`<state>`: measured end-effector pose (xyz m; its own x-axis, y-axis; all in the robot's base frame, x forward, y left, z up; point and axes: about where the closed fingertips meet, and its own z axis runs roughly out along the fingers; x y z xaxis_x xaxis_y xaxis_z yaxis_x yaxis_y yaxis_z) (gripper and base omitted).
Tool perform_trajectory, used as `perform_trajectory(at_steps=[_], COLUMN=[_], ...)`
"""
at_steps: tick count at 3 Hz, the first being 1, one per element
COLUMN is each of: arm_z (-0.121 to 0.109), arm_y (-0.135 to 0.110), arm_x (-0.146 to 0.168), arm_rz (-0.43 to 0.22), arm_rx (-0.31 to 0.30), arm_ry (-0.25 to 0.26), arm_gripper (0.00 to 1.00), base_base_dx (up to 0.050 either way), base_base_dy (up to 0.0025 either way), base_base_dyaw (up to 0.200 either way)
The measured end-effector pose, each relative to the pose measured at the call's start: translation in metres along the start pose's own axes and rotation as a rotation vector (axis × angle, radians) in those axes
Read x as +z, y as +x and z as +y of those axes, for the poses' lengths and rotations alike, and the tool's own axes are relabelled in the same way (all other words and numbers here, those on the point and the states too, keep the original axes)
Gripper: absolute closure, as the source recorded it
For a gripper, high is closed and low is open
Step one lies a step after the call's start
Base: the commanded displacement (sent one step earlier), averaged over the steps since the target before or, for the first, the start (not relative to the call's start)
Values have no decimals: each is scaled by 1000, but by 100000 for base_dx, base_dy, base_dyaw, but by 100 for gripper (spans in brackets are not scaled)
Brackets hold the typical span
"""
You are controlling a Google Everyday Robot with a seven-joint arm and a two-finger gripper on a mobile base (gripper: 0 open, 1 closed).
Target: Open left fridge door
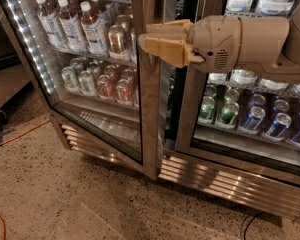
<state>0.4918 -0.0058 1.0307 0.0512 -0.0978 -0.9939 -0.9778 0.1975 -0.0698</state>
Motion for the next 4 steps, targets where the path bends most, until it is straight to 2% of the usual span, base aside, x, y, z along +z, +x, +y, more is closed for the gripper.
perform_trajectory(at_steps=[2,3,4], arm_z=[0,0,0], arm_y=[0,0,0], arm_x=[0,0,0], arm_rz=[0,0,0], arm_rx=[0,0,0], arm_ry=[0,0,0], arm_gripper=[100,100,100], base_base_dx=[-4999,2,0], base_base_dy=[-2,-3,0], base_base_dyaw=[16,-19766,0])
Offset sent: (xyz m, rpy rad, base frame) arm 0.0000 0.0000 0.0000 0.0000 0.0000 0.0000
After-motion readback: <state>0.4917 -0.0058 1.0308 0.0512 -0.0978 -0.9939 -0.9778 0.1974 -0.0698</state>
